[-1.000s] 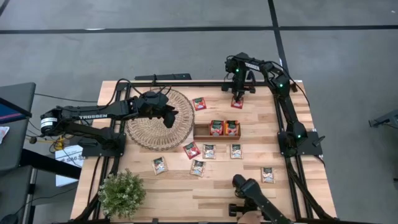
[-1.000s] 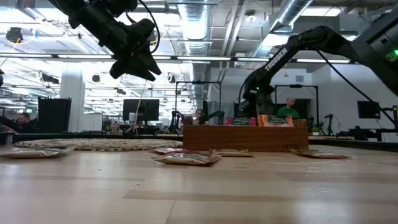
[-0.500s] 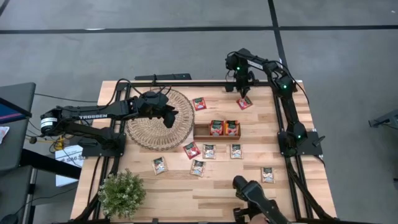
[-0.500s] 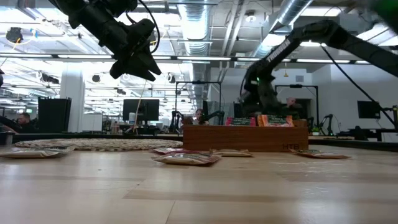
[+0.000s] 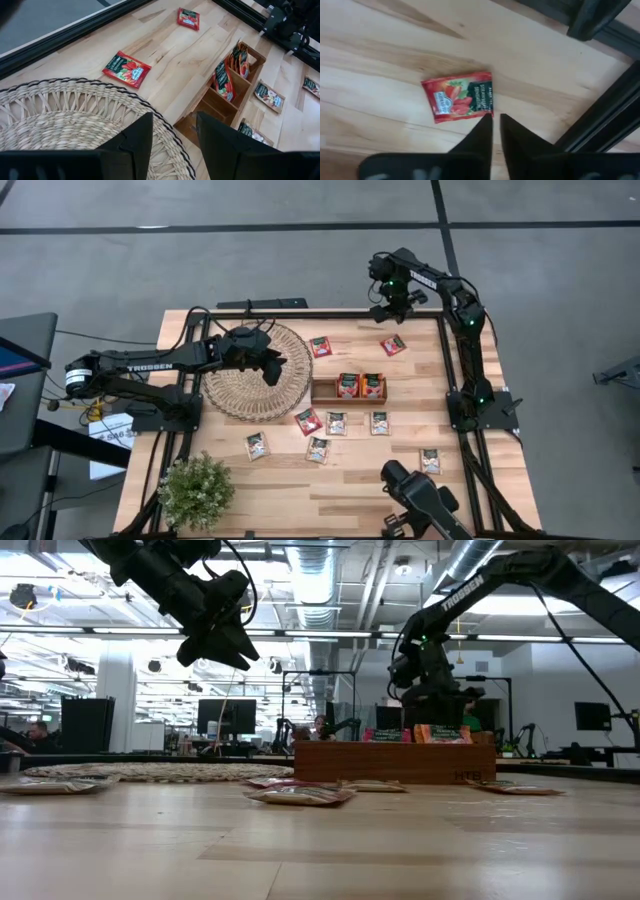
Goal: Pick & Place Tea
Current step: Put the red tea bag into the middle section of the wooden organizer
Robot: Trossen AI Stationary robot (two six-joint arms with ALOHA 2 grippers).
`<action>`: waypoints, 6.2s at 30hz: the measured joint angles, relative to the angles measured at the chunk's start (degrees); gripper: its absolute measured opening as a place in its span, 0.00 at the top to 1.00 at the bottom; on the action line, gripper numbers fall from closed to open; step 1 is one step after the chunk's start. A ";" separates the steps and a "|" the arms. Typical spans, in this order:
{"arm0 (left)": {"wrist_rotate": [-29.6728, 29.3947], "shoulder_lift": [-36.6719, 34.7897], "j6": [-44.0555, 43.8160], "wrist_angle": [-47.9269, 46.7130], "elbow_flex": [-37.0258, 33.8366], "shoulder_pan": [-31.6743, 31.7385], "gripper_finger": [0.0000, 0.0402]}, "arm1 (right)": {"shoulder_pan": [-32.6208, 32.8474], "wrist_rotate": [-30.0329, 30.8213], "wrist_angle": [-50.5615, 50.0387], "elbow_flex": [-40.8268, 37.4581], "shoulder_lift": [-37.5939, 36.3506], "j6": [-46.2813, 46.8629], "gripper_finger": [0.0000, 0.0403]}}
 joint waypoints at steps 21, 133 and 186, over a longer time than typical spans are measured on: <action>-0.01 -0.01 -0.41 1.02 0.00 0.01 0.65 | -2.07 -1.77 10.28 -15.33 0.45 -1.42 0.44; 0.15 0.00 -0.02 2.10 -0.02 0.00 0.65 | 54.08 20.40 -2.14 8.24 0.04 -17.52 1.00; 0.22 0.00 0.49 1.44 -0.02 0.00 0.65 | 51.74 17.33 -2.05 7.59 3.58 -15.26 0.73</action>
